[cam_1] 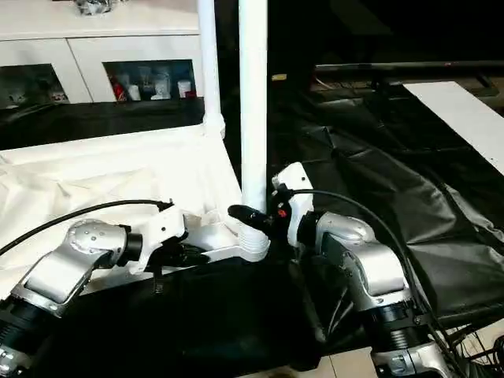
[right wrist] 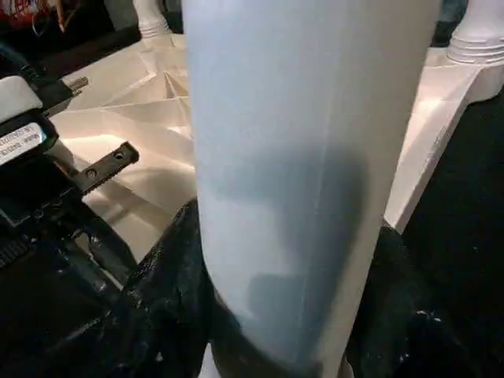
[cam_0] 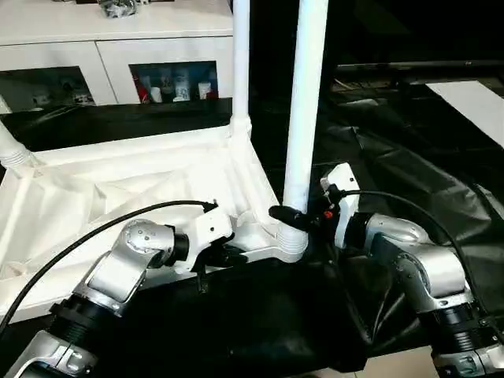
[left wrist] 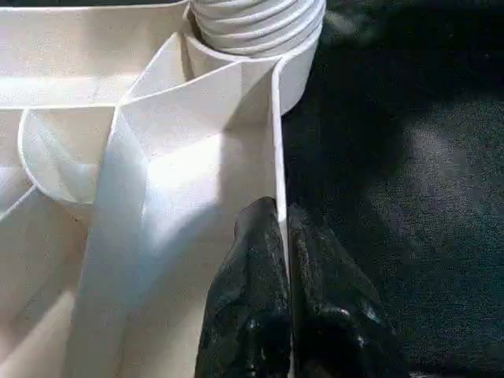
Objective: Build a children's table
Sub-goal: Insert table leg to table base
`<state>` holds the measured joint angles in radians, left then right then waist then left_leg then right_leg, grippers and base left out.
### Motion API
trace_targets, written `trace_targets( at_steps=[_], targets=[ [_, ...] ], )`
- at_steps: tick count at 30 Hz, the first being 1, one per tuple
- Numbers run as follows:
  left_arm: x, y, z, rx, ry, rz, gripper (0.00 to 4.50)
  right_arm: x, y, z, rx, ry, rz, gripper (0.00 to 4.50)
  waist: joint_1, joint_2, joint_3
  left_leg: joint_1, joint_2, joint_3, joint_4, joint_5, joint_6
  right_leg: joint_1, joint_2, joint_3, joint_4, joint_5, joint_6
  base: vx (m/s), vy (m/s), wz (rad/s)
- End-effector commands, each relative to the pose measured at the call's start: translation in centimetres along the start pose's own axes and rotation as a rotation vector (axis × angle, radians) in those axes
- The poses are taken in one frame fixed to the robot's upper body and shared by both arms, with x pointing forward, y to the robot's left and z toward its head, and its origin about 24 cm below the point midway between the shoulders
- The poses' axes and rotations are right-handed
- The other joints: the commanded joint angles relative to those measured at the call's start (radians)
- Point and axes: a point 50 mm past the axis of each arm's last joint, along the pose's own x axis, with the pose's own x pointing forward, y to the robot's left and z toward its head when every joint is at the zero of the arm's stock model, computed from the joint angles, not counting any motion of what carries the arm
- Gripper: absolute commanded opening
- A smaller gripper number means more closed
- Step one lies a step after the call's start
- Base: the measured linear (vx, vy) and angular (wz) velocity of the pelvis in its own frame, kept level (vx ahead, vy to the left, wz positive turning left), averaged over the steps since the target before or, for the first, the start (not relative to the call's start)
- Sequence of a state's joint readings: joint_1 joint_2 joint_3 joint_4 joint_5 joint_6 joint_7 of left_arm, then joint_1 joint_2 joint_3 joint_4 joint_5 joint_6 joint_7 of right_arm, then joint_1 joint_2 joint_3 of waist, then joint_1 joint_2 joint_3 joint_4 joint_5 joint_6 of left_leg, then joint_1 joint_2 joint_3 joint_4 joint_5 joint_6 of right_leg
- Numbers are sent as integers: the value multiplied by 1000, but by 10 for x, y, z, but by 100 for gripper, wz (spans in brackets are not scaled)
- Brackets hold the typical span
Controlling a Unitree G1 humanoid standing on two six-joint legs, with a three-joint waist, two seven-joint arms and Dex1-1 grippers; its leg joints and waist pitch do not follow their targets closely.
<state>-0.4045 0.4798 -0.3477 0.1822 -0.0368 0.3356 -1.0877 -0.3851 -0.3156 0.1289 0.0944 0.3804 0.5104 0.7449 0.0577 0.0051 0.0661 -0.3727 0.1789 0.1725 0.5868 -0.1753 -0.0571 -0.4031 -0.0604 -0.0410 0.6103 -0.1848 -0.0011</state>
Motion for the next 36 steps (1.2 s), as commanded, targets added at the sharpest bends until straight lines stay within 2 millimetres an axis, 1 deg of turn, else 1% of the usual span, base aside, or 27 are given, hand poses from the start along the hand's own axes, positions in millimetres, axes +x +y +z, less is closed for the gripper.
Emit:
trace_targets(
  at_steps=[1,2,3,4,5,7,8,9,10,11,12,14,15,17,20,21,22,23,24,26,28,29,30,31,33,35,36],
  targets=[
    [0,2,3,-4,-32,-3,0,-1,-3,-4,18,-4,-13,186,-4,-10,-37,14,41,-17,-80,-313,1,23,-75,46,-105,-487,-120,0,0,0],
    [0,3,3,-7,-34,-2,0,-1,-4,-7,38,-13,-20,186,-4,-9,-37,15,42,-17,-80,-316,1,22,-76,46,-106,-496,-119,0,0,0],
    [0,3,3,-10,-36,-2,0,-1,-4,-9,51,-19,-23,186,-4,-5,-35,15,42,-18,-81,-320,0,20,-76,46,-106,-500,-119,0,0,0],
    [0,4,4,-14,-44,10,0,-1,-5,-12,80,-36,-28,186,-6,-7,-35,14,42,-19,-82,-327,-1,21,-75,46,-108,-510,-116,0,0,0],
    [0,4,3,-15,-46,13,0,-1,-5,-13,90,-43,-30,186,-5,-4,-33,15,41,-19,-83,-337,-3,19,-76,46,-110,-523,-113,0,0,0],
    [-1,5,3,-17,-48,15,0,-1,-5,-14,104,-52,-30,186,-6,-6,-32,16,42,-20,-83,-345,-2,19,-77,46,-112,-541,-109,0,0,0],
    [-1,5,3,-18,-50,18,0,-1,-5,-15,123,-67,-23,186,-6,-4,-31,15,41,-21,-85,-350,-3,19,-77,45,-113,-555,-107,0,0,0],
    [-1,5,3,-20,-53,22,0,-2,-5,-16,149,-86,-22,186,-7,-4,-31,15,41,-21,-85,-351,-2,18,-78,46,-114,-561,-105,0,0,0],
    [-1,6,3,-24,-57,28,0,-3,-5,-19,185,-111,-23,186,-7,-1,-29,17,41,-22,-85,-359,-2,16,-78,46,-117,-575,-104,0,0,0],
    [-1,6,3,-26,-59,32,0,-4,-5,-23,204,-122,-26,186,-5,1,-31,17,41,-22,-84,-364,-1,16,-81,46,-119,-586,-100,0,0,0],
    [-1,5,3,-30,-62,36,0,-5,-4,-29,214,-123,-35,186,-5,-1,-31,15,42,-23,-86,-360,-1,17,-81,45,-120,-588,-99,0,0,0],
    [-1,5,3,-32,-64,36,0,-6,-4,-32,218,-122,-38,186,-4,-1,-30,16,42,-23,-88,-358,1,16,-80,46,-120,-584,-98,0,0,0],
    [0,5,3,-34,-66,37,0,-6,-3,-39,220,-120,-50,186,-4,1,-30,15,43,-23,-90,-352,2,16,-80,45,-120,-580,-101,0,0,0],
    [0,4,3,-35,-69,39,0,-7,-2,-45,218,-122,-70,186,-3,2,-30,17,43,-22,-90,-353,3,15,-81,46,-122,-582,-102,0,0,0],
    [0,4,3,-36,-70,41,0,-7,-1,-51,188,-124,-101,186,-3,6,-31,15,45,-23,-96,-347,4,18,-81,44,-122,-557,-108,0,0,0],
    [0,4,3,-36,-70,41,0,-6,0,-53,174,-123,-106,186,-5,5,-32,15,45,-22,-97,-346,4,20,-80,44,-122,-542,-112,0,0,0],
    [0,5,3,-35,-69,42,0,-6,0,-54,161,-122,-108,186,-4,7,-32,14,45,-23,-98,-348,4,20,-81,44,-121,-541,-114,0,0,0],
    [0,5,2,-35,-68,44,0,-6,1,-55,138,-117,-114,186,-6,6,-29,14,44,-23,-99,-360,2,19,-80,44,-124,-556,-112,0,0,0],
    [0,5,2,-34,-67,45,0,-6,2,-57,101,-110,-121,186,-6,7,-28,17,44,-23,-99,-374,-1,16,-81,44,-126,-578,-107,0,0,0],
    [0,5,2,-31,-67,49,0,-6,5,-58,67,-114,-126,186,-7,6,-26,19,44,-24,-99,-393,-4,13,-84,45,-132,-620,-95,0,0,0],
    [0,6,3,-31,-68,52,0,-6,6,-58,50,-126,-128,186,-8,4,-25,22,44,-26,-99,-407,-2,11,-85,45,-136,-651,-84,0,0,0],
    [0,6,3,-30,-69,53,0,-5,7,-57,44,-140,-134,186,-10,4,-25,21,43,-27,-100,-413,-3,11,-84,44,-137,-664,-79,0,0,0],
    [0,6,3,-31,-70,54,0,-6,7,-57,42,-143,-136,186,-10,5,-26,21,44,-27,-101,-412,-2,11,-84,45,-138,-662,-78,0,0,0],
    [1,6,3,-31,-72,55,0,-6,7,-56,38,-149,-141,186,-10,3,-26,21,44,-27,-102,-410,-1,11,-84,44,-138,-657,-79,0,0,0],
    [1,6,3,-32,-76,59,0,-6,7,-56,35,-163,-154,186,-10,4,-29,20,46,-26,-105,-391,5,15,-83,44,-136,-615,-89,0,0,0],
    [2,6,4,-33,-77,60,0,-6,8,-58,38,-159,-151,186,-10,0,-30,18,46,-24,-107,-377,10,18,-82,43,-134,-586,-96,0,0,0],
    [2,5,3,-32,-76,61,0,-5,9,-61,39,-146,-141,186,-11,0,-27,19,47,-23,-108,-380,12,15,-82,44,-135,-587,-99,0,0,0]
  ],
)
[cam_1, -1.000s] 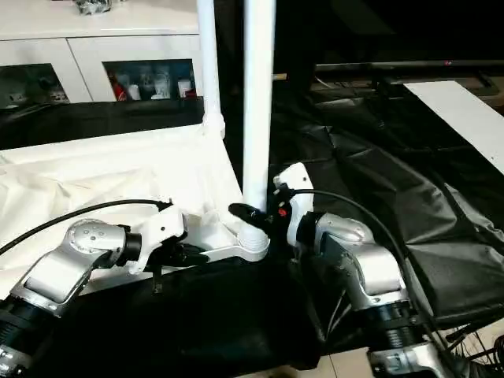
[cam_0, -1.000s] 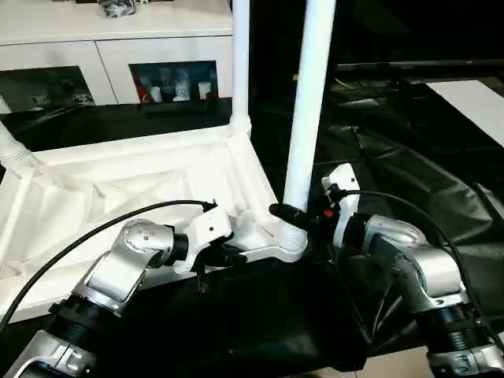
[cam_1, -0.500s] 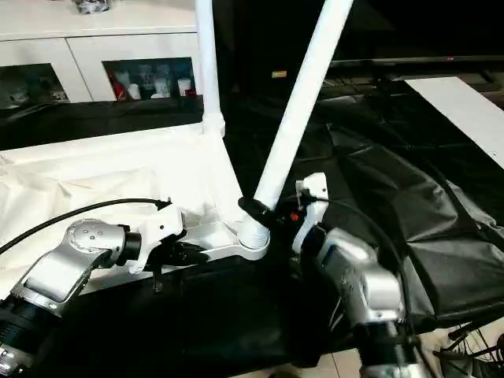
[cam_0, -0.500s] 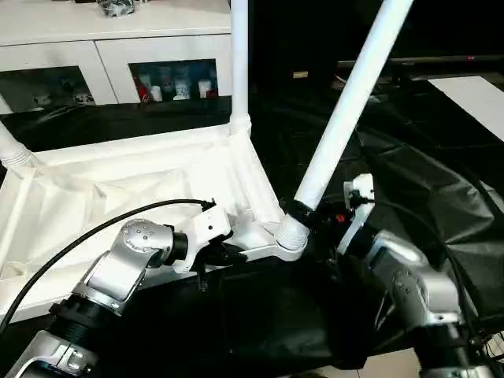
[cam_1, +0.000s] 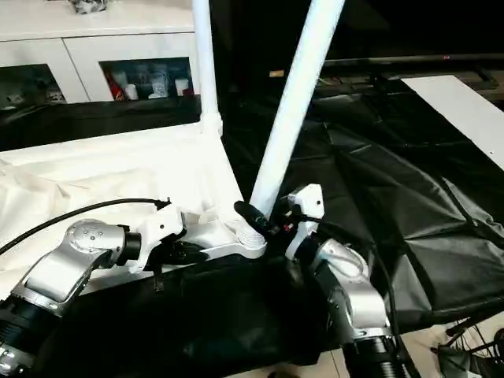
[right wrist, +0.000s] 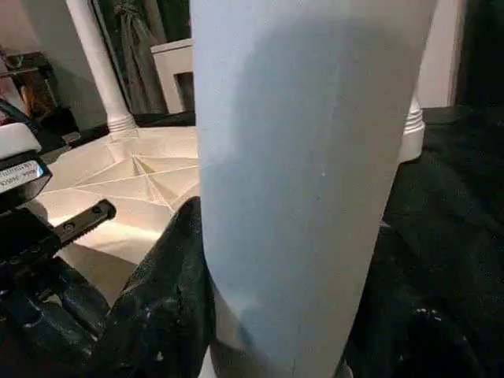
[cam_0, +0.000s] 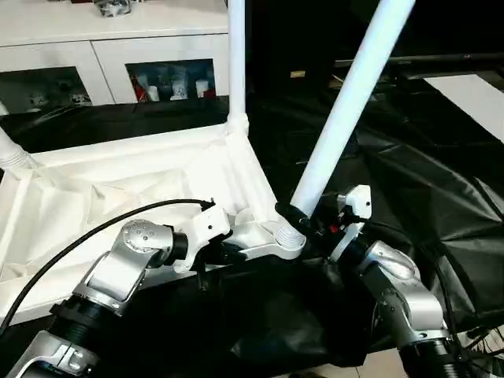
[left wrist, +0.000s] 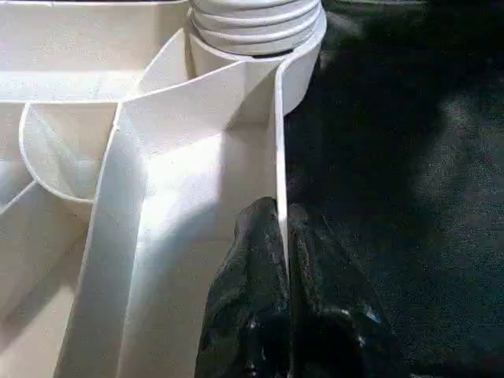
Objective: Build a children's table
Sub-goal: Insert table leg to table base
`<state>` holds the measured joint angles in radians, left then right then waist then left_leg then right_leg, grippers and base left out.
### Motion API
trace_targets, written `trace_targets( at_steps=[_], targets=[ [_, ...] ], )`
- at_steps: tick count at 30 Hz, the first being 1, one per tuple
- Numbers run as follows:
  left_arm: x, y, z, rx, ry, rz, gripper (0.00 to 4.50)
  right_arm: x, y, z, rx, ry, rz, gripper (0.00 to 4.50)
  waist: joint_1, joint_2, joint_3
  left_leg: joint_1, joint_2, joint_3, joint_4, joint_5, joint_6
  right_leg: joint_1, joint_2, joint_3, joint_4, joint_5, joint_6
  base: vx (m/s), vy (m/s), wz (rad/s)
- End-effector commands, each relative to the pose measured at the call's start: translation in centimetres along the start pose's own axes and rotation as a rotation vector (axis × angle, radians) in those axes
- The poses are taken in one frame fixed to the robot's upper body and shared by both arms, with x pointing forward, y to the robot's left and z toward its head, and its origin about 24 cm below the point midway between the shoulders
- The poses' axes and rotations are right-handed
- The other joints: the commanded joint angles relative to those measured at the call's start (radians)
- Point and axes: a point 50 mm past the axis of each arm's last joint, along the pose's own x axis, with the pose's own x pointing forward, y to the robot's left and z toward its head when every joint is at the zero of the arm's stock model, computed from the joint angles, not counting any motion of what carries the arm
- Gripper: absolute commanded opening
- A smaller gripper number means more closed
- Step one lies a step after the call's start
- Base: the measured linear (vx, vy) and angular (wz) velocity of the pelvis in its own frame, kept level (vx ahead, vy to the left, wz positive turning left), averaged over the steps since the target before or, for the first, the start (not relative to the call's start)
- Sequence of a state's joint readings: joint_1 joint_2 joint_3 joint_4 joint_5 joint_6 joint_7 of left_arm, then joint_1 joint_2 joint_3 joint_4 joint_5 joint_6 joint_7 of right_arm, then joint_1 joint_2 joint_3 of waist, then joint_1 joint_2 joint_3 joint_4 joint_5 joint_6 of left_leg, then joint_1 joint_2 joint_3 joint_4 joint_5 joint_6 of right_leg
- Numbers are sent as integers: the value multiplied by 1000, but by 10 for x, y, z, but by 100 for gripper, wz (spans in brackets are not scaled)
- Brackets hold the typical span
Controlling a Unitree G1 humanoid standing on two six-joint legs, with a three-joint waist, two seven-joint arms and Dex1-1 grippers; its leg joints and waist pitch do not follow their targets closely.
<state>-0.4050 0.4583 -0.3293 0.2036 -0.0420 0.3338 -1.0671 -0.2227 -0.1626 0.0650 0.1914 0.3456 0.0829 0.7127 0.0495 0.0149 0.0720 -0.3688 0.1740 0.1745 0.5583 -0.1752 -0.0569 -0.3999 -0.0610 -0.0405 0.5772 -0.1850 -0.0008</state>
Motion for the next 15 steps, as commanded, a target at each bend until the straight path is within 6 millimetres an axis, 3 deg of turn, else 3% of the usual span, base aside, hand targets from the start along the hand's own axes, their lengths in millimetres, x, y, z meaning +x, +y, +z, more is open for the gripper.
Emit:
trace_targets(
  at_steps=[1,11,13,15],
  targets=[
    [0,3,4,-7,-53,35,0,-9,0,-28,39,135,-30,186,-3,-10,-33,16,51,-25,-79,-383,12,12,-81,44,-103,-592,-99,0,0,0],
    [1,3,4,-2,-57,53,0,-12,0,-29,16,101,-42,186,-3,-13,-27,17,51,-26,-80,-400,14,6,-84,46,-110,-643,-82,0,0,0],
    [1,3,4,-1,-58,54,0,-13,0,-29,25,89,-53,186,-4,-11,-25,17,50,-27,-80,-413,13,5,-85,45,-113,-664,-76,0,0,0],
    [1,3,4,0,-57,53,0,-15,0,-31,39,71,-76,186,-3,-3,-24,21,50,-30,-81,-435,7,1,-86,45,-116,-686,-70,0,0,0]
  ],
)
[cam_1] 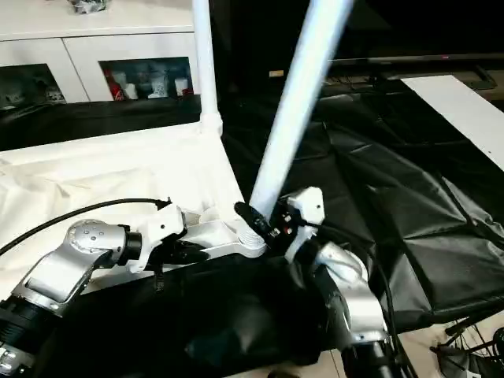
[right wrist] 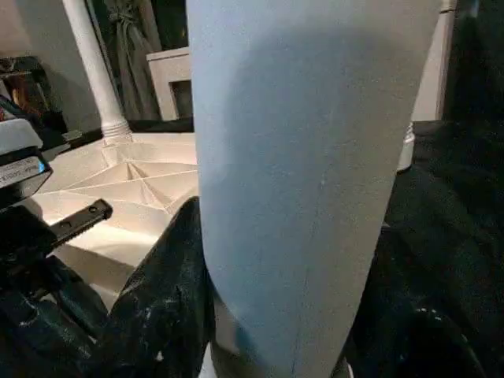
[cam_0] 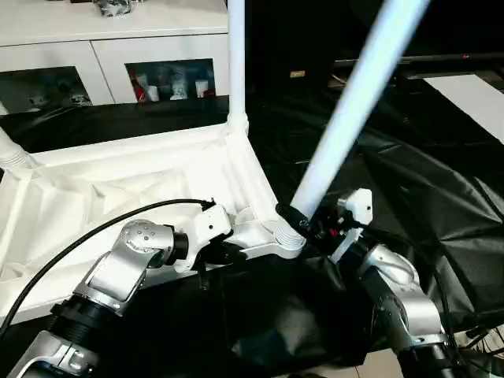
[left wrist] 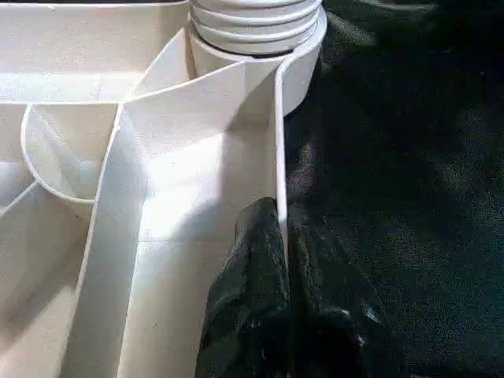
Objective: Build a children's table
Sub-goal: Insert table leg to table base
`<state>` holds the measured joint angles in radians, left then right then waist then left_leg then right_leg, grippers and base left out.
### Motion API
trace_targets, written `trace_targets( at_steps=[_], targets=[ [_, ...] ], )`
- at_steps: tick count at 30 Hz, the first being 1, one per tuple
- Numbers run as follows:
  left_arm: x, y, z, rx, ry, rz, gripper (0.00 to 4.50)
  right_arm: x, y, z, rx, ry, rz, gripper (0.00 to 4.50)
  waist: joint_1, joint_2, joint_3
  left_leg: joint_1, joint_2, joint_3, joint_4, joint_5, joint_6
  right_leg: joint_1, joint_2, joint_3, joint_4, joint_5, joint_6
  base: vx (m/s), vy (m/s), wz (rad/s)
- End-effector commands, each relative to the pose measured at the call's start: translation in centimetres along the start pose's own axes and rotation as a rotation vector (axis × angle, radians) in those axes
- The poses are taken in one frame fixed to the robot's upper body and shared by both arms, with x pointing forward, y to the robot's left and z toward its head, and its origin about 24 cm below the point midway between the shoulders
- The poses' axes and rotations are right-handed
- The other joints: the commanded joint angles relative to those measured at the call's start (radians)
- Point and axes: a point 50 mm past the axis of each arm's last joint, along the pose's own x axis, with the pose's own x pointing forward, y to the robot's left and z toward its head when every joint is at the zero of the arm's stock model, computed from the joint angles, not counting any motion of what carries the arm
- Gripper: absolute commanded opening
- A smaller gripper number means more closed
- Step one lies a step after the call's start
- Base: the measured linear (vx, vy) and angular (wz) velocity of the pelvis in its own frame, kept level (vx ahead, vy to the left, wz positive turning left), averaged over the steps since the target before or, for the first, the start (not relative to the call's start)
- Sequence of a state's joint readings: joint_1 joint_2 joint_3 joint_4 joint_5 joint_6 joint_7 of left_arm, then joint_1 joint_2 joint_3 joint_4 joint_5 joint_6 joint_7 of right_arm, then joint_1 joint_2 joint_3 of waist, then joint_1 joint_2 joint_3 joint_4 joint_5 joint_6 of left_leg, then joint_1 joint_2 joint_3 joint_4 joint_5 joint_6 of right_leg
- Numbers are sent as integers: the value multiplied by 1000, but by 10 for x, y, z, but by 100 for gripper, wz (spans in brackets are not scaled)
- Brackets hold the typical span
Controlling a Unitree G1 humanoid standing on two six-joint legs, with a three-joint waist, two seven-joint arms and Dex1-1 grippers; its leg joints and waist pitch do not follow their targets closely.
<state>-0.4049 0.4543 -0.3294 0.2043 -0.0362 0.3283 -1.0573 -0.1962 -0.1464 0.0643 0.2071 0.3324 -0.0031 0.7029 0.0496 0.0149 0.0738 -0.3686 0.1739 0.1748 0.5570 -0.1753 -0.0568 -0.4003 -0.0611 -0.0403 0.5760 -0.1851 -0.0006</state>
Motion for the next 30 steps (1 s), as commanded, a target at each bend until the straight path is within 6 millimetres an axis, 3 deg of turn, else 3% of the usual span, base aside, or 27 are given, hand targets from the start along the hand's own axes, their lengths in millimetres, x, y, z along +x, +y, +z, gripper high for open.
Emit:
trace_targets(
  at_steps=[1,2,3,4,5,8,12,14,15,17,18,19,20,21,23,24,27,30],
  targets=[
    [0,3,4,-6,-56,43,0,-13,-1,-27,71,107,-62,186,-5,-6,-24,20,50,-30,-80,-440,7,2,-85,44,-117,-693,-67,0,0,0],
    [0,2,4,-3,-55,39,0,-14,-2,-28,79,104,-73,186,-2,1,-24,22,49,-32,-80,-450,4,1,-87,44,-118,-707,-65,0,0,0],
    [0,2,4,-1,-54,36,0,-15,-2,-29,81,103,-79,186,-4,-3,-23,21,49,-33,-81,-456,5,1,-86,43,-120,-714,-61,0,0,0],
    [0,2,4,0,-52,34,0,-17,-2,-31,77,112,-81,186,-2,6,-25,21,49,-35,-82,-459,2,3,-87,43,-118,-712,-62,0,0,0],
    [0,3,4,1,-51,33,0,-17,-2,-31,73,118,-81,186,-4,2,-25,21,50,-34,-83,-465,1,2,-86,42,-120,-709,-62,0,0,0],
    [0,4,4,14,-37,23,0,-19,-1,-34,43,160,-43,186,-2,8,-29,22,51,-33,-84,-458,0,5,-85,42,-117,-673,-74,0,0,0],
    [0,4,2,27,-16,15,0,-18,-1,-34,-11,240,35,186,-2,0,-37,20,52,-29,-81,-433,6,11,-84,44,-112,-640,-88,0,0,0],
    [-1,4,1,31,-9,17,0,-16,-1,-32,-12,263,63,186,0,2,-35,19,51,-28,-80,-417,11,11,-85,45,-112,-635,-91,0,0,0],
    [-1,4,0,35,-5,17,0,-14,-2,-29,-17,291,101,186,1,-3,-39,19,52,-28,-78,-397,16,15,-85,45,-107,-619,-96,0,0,0],
    [-1,4,-1,38,-1,17,0,-11,-2,-28,-13,325,134,186,1,0,-39,16,53,-26,-79,-385,17,16,-83,44,-106,-600,-103,0,0,0],
    [0,3,-1,38,0,16,0,-10,-2,-27,-17,351,164,186,-3,-18,-43,17,52,-23,-76,-378,20,17,-82,44,-106,-597,-103,0,0,0],
    [0,3,-1,38,0,16,0,-10,-3,-27,-16,354,167,186,1,-12,-45,15,52,-25,-75,-366,20,21,-85,44,-101,-589,-107,0,0,0],
    [0,2,-1,38,0,15,0,-9,-4,-27,-14,365,174,186,2,-11,-43,17,53,-23,-75,-362,22,15,-84,45,-104,-591,-107,0,0,0],
    [0,2,-2,37,-1,15,0,-5,-7,-26,-21,378,172,186,-2,-21,-44,17,51,-22,-72,-368,21,16,-84,44,-104,-604,-106,0,0,0],
    [0,1,-2,37,0,15,0,-4,-9,-25,-18,381,167,186,1,-16,-46,17,51,-24,-71,-360,18,17,-86,44,-102,-607,-107,0,0,0],
    [0,1,-3,37,1,16,0,-1,-13,-25,-5,397,156,186,-1,-25,-46,17,52,-22,-71,-355,18,16,-84,44,-103,-596,-106,0,0,0],
    [-2,1,-4,37,3,15,0,4,-17,-23,-7,419,163,186,-2,-20,-47,19,53,-25,-72,-371,10,15,-83,42,-101,-600,-104,0,0,0],
    [-3,0,-5,39,11,11,0,7,-17,-22,10,435,189,186,-7,-23,-46,19,52,-28,-73,-407,0,15,-82,39,-100,-611,-102,0,0,0]
  ],
)
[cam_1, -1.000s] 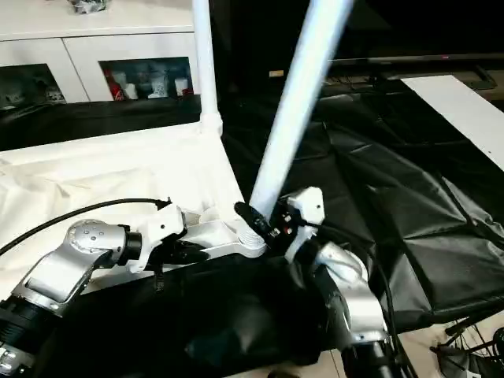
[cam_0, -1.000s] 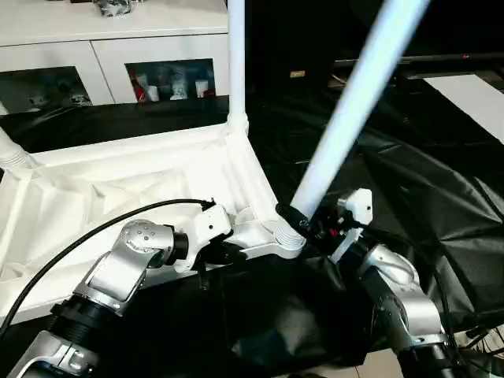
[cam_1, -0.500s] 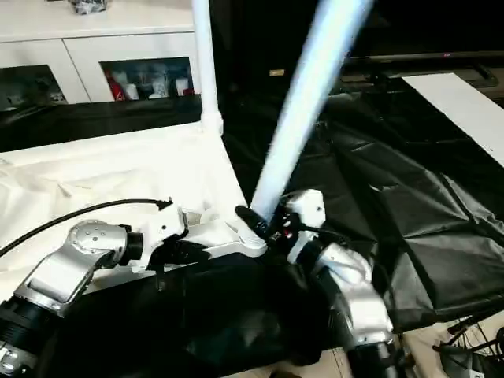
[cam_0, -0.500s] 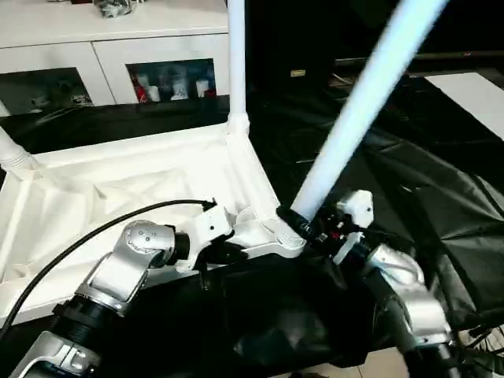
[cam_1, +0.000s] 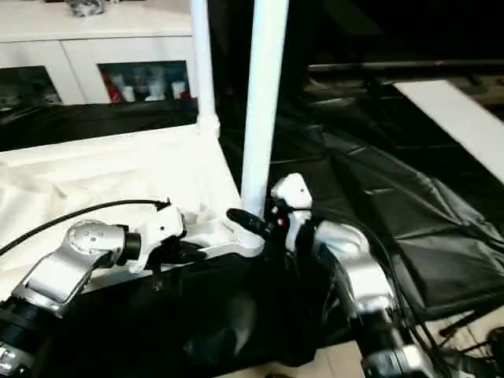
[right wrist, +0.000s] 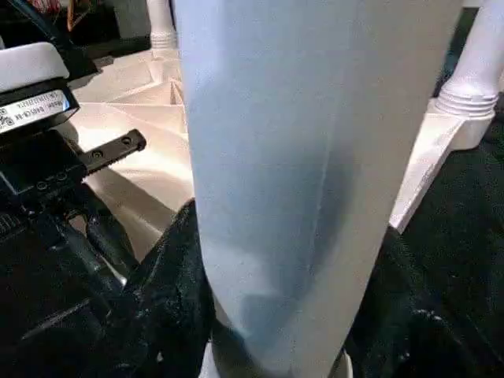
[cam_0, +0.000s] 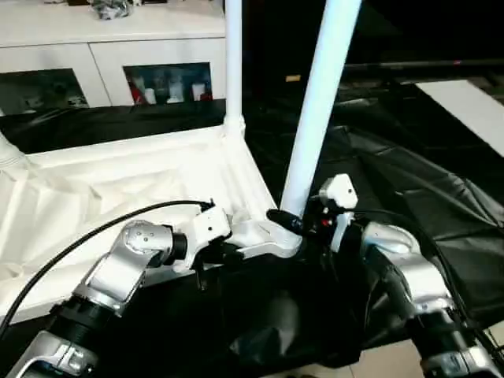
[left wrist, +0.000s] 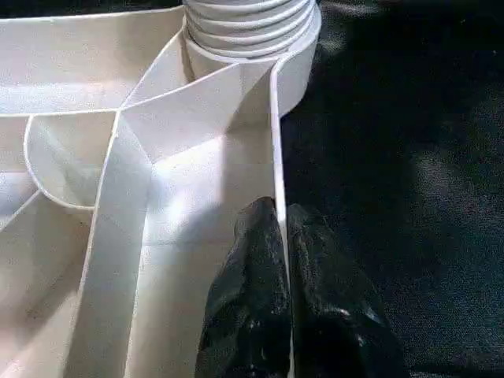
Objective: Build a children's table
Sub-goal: Insert table leg to table base, then rotate leg to tighten
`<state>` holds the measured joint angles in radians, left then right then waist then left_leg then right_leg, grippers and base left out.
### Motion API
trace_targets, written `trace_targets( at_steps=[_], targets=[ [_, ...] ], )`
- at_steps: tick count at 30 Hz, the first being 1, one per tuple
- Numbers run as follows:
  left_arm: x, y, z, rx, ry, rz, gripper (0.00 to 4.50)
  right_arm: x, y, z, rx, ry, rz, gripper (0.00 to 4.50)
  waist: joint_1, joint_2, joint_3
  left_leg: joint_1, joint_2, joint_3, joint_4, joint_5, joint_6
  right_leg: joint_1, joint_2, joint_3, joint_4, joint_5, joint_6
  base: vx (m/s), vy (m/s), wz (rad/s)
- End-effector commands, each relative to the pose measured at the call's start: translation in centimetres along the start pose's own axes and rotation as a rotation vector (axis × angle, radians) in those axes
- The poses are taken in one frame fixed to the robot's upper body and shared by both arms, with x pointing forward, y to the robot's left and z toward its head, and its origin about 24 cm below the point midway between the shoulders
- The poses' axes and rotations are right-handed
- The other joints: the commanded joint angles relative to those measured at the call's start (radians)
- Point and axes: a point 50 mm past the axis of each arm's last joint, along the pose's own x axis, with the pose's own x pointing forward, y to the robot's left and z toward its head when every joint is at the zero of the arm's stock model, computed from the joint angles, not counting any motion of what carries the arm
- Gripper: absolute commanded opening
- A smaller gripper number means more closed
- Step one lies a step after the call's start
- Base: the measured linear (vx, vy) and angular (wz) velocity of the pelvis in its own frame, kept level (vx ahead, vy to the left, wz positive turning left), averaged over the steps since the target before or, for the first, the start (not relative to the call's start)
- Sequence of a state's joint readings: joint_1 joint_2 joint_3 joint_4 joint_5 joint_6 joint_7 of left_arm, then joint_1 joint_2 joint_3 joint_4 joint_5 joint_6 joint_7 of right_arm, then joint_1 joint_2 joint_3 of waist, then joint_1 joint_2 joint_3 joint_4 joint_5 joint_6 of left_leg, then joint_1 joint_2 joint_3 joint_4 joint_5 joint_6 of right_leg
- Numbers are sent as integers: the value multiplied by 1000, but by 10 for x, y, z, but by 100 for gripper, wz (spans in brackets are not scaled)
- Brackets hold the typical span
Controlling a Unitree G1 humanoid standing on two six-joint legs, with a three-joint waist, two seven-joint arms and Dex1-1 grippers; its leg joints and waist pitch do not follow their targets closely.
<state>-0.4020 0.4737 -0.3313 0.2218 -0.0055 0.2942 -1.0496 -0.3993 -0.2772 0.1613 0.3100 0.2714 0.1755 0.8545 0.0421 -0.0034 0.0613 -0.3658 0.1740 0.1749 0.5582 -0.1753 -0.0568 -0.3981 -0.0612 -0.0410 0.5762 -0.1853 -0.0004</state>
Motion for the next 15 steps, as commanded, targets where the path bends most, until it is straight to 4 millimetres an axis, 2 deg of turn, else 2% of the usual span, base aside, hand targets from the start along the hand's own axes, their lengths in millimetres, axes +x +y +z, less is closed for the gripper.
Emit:
trace_targets(
  at_steps=[1,6,9,10,12,15],
  targets=[
    [0,-3,0,12,-20,-13,0,-5,3,-37,129,177,-4,186,0,-5,-34,18,52,-28,-74,-412,-1,12,-82,40,-102,-614,-100,0,0,0],
    [-2,-3,-2,16,-6,-22,0,-5,0,-43,134,207,-23,186,-4,-7,-34,18,51,-29,-72,-415,-1,10,-83,41,-103,-624,-97,0,0,0],
    [-4,-2,-5,26,24,-33,0,-5,-1,-44,171,187,-49,186,-4,-2,-32,20,50,-30,-73,-428,-4,7,-83,40,-106,-636,-95,0,0,0],
    [-4,-2,-5,26,24,-33,0,-5,-1,-44,171,187,-49,186,-5,-3,-33,20,50,-30,-73,-431,-4,8,-83,40,-107,-636,-94,0,0,0],
    [-6,-2,-7,36,42,-34,0,-6,-3,-45,161,179,-71,186,-6,5,-33,20,51,-33,-76,-449,-12,8,-81,38,-105,-623,-96,0,0,0],
    [-7,-1,-9,41,47,-34,0,-5,-3,-44,152,176,-78,186,-8,1,-32,21,49,-34,-75,-466,-14,7,-81,37,-106,-631,-95,0,0,0]
  ],
)
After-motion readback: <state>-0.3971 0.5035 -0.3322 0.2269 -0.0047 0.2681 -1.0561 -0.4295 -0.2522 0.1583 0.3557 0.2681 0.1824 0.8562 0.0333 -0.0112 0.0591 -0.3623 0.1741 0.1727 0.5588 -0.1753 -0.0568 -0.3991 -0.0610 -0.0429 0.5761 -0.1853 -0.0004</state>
